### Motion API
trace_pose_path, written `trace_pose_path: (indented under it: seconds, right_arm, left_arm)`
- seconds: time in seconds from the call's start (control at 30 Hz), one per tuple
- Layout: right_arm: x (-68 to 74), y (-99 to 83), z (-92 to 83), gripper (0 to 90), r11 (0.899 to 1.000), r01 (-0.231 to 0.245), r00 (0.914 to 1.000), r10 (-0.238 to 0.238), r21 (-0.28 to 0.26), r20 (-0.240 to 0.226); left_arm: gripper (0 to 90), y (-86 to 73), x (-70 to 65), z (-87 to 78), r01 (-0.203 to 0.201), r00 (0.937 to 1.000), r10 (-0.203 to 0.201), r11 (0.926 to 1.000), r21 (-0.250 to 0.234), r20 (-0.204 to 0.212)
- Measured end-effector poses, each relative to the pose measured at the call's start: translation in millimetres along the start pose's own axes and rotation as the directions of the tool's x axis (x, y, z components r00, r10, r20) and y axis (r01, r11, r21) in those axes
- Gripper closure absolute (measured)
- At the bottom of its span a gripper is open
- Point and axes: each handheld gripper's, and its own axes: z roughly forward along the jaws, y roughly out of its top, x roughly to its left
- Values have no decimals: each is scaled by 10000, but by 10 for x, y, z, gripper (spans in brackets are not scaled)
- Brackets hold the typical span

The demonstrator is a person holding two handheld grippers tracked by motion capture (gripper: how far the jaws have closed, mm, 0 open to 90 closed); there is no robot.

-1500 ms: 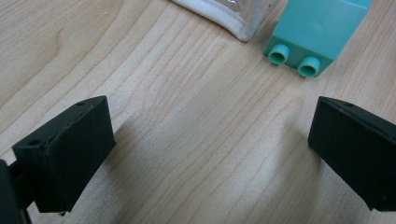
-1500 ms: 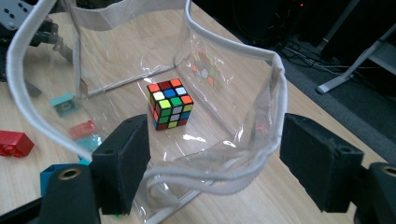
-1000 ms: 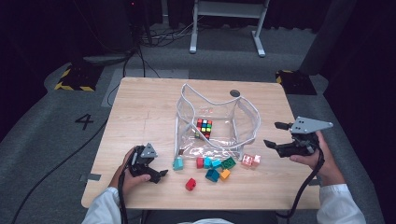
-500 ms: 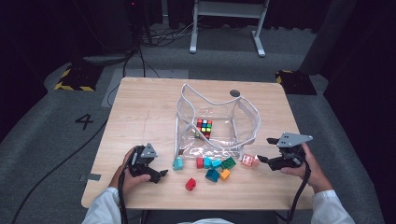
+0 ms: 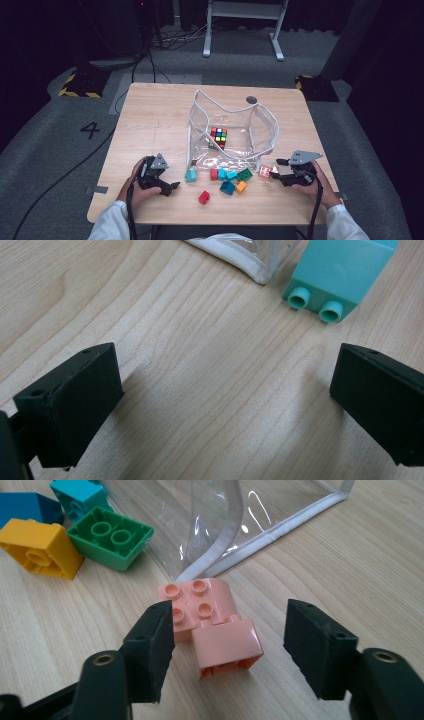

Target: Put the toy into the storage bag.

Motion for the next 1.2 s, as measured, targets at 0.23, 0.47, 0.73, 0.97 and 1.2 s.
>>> trace_pose_path:
  seconds: [0.23,0.47,0.73,0.97,1.2]
  right_arm:
    - [-49,-78,77,444,9998,-176,9997,176,-40,-144]
    - [-63,-124,92,560,10000,-38,9994,37,-22,-350]
    - [-78,-141,15,590,10000,28,9999,-27,26,-132]
    - [-121,-105,-130,591,9972,-168,9999,170,-724,30]
    - [-188,70,-401,591,9877,-201,9994,244,-1549,258]
  left_arm:
    - [4,0,0,0,-1,10000,1,10000,-1,-2]
    - [4,0,0,0,-1,10000,1,10000,-2,-3]
    - [4,0,0,0,-1,10000,1,10000,-1,-3]
    - [4,0,0,0,4,10000,-4,10000,-3,-5]
    - [4,0,0,0,4,10000,-4,10000,-3,-3]
